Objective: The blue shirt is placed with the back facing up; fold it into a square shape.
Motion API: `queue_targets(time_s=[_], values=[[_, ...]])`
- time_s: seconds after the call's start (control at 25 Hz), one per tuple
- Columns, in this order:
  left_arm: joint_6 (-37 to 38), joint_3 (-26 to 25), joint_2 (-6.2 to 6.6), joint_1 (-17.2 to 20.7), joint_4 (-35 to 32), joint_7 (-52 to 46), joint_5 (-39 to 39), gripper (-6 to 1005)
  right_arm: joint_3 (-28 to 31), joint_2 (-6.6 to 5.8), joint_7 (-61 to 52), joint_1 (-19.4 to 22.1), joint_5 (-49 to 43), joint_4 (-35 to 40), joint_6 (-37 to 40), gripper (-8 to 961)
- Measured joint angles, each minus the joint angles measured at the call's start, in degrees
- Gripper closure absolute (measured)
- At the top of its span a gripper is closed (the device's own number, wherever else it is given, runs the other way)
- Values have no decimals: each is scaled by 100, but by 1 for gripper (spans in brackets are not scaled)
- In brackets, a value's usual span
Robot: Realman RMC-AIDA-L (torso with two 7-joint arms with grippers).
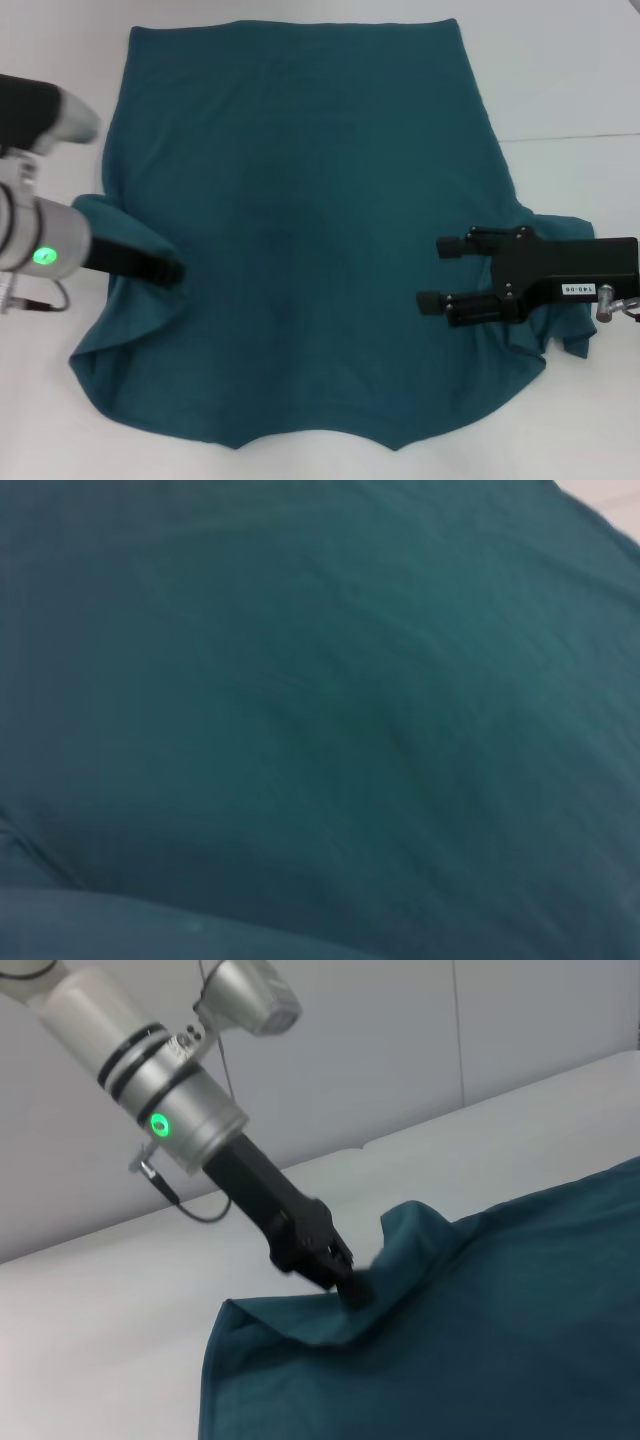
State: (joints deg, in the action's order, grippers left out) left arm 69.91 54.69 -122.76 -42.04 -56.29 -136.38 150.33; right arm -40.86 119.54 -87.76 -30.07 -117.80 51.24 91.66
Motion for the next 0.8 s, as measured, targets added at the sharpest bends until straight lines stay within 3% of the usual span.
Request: queue_targets(time_s=[0.12, 0.32, 0.56, 0.72, 0.8], values=[[-246, 292, -122, 40, 11, -7, 91, 987, 0, -1, 1, -5, 2, -5, -13, 32], [-296, 427, -133, 134, -9, 9, -54, 959, -1, -1, 2, -43, 4, -52, -24, 33], [-288, 286, -122, 348, -340, -5, -89, 700, -1, 2, 5, -74, 4, -62, -59, 34], [-577, -359, -80, 433, -451, -147, -49, 542, -2, 16, 5, -88, 4, -62, -71, 34], [-850, -653, 15, 418, -297, -280, -21, 462, -20, 19, 6, -89, 17, -82, -97, 34]])
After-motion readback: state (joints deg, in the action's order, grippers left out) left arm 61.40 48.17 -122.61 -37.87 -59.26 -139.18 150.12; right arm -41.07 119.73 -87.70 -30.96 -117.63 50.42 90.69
